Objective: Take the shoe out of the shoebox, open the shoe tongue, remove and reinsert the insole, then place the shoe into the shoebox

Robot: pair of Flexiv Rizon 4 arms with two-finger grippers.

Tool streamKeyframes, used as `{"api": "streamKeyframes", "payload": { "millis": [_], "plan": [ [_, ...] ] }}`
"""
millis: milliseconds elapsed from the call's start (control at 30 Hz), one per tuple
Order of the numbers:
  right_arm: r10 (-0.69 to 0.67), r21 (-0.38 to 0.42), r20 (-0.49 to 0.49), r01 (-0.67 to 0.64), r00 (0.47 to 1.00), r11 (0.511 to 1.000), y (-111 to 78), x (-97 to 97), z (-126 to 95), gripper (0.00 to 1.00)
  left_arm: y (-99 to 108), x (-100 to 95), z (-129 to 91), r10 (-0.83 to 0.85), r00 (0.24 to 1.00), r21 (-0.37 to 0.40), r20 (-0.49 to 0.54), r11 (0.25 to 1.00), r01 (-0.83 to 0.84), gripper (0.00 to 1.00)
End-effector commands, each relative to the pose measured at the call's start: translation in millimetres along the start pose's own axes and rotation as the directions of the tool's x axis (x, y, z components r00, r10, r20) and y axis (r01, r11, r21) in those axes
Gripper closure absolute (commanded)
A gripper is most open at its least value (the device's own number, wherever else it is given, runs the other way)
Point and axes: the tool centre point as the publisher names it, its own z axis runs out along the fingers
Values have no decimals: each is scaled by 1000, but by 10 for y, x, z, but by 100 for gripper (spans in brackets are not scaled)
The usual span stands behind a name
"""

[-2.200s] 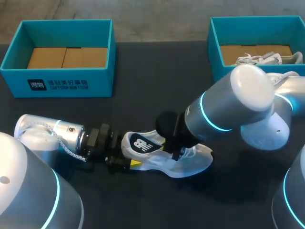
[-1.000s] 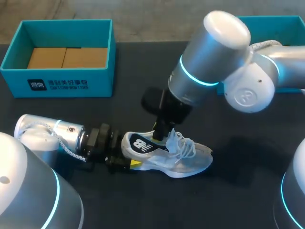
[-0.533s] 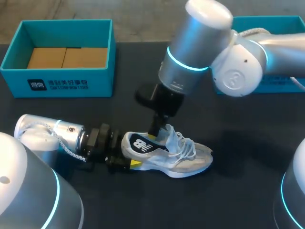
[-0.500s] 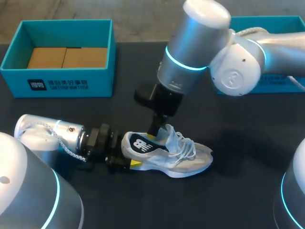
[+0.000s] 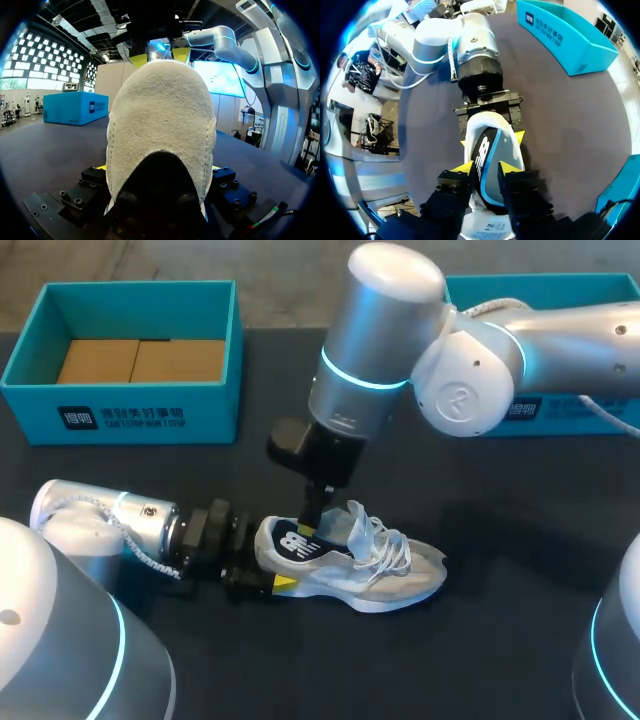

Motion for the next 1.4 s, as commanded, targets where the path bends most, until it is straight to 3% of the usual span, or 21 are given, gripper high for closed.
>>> {"api": "streamKeyframes", "payload": {
  "millis": [33, 100, 400, 1033, 1400],
  "plan": [
    [5, 5, 2, -5, 1000, 1000, 15, 13, 13, 93, 42, -41, 22, -1, 1000, -3, 1, 1000, 1, 100],
    [6, 8, 2, -6, 1000, 1000, 17, 17, 10, 100, 42, -41, 22, -1, 1000, -3, 1, 1000, 1, 100],
    [2, 7, -5, -2, 1000, 1000, 8, -3, -44, 100, 42, -41, 22, -1, 1000, -3, 1, 1000, 1, 100],
    [-34, -9, 74, 35, 997, 999, -80, -90, -961, 100, 42, -41, 22, -1, 1000, -3, 1, 1000, 1, 100],
    [-71, -32, 66, 73, 995, 997, -85, -117, -1510, 100, 42, -41, 22, -1, 1000, -3, 1, 1000, 1, 100]
  ]
}}
